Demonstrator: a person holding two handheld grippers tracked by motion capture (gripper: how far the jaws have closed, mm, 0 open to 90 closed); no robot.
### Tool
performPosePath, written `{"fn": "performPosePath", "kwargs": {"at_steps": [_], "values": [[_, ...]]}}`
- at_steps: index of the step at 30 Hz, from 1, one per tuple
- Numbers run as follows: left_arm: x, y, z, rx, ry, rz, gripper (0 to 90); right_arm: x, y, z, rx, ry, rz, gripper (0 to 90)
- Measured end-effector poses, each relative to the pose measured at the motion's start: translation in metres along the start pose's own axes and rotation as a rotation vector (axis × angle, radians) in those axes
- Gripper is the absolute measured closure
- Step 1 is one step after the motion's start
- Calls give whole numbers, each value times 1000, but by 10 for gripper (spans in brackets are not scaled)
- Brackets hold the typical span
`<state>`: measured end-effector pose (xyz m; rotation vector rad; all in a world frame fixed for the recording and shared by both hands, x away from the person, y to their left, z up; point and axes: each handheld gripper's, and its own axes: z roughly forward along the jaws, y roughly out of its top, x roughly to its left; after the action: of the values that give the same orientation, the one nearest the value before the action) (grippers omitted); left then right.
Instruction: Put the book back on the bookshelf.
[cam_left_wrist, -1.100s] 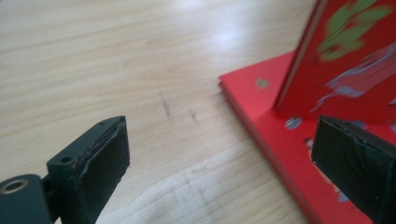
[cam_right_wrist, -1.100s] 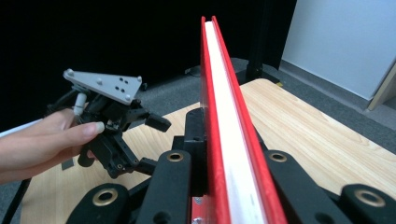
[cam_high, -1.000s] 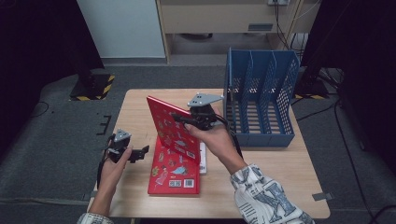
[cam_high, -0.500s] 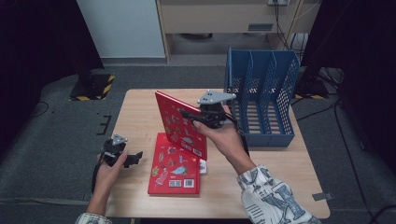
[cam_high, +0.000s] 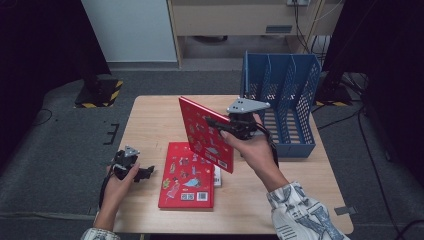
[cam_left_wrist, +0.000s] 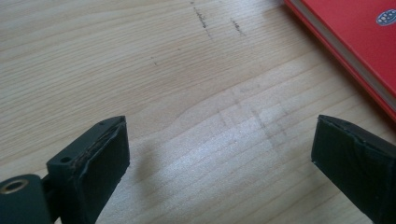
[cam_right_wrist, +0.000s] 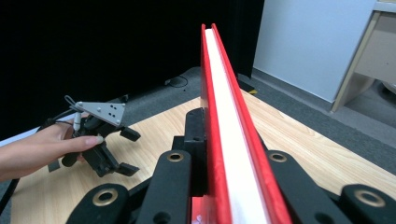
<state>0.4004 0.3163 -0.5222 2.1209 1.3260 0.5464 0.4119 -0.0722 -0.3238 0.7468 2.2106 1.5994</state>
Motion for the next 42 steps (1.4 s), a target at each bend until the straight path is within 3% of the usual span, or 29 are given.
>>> {"fn": "performPosePath", "kwargs": {"at_steps": [14,42], "values": [[-4,-2,4,35,1,23,38,-2,-7,-27,-18,-7,8,794],[-5,-7,7,5,-28,-20,0,-1,-20,-69,-15,-36,9,794]]}}
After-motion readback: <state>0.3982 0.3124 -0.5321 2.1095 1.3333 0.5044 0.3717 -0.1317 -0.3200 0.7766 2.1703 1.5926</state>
